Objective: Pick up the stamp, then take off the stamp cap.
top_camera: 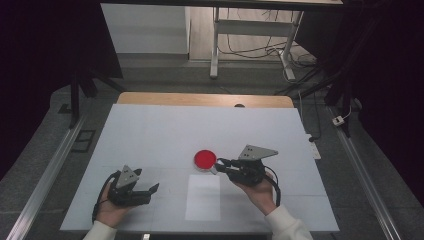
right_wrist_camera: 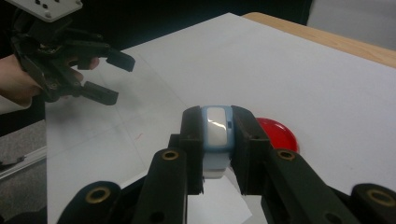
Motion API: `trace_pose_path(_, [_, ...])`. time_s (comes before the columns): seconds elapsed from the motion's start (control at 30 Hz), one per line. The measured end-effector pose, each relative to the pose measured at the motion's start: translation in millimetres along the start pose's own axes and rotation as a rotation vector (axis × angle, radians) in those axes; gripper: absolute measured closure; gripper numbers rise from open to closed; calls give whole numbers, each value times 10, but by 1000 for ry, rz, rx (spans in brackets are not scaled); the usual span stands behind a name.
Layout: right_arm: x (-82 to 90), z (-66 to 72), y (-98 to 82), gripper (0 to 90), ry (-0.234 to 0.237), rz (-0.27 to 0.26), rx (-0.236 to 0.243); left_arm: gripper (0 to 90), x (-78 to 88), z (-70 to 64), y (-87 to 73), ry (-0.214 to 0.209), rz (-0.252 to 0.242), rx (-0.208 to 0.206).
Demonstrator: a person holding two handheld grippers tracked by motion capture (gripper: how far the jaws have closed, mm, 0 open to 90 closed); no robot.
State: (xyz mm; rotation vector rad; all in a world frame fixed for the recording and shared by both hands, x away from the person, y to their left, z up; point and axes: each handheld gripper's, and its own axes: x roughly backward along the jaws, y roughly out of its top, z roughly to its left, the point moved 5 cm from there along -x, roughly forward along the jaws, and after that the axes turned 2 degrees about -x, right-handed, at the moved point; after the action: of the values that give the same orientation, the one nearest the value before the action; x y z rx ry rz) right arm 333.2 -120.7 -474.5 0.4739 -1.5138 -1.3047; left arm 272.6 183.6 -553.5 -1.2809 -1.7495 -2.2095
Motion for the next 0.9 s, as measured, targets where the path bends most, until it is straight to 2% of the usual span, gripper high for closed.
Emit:
trace_pose_path(0.3, [-63, 67, -15, 751, 13, 3, 6, 195, -2, -3, 3, 0, -2, -2])
trace_pose_path(0.7, [-75, 60, -25, 751, 10, 0, 0, 194, 9, -11, 15, 2, -8, 1])
trace_pose_path(0.9, [-70, 54, -22, 751, 9, -1, -1, 194, 20, -70, 76, -12, -27, -9])
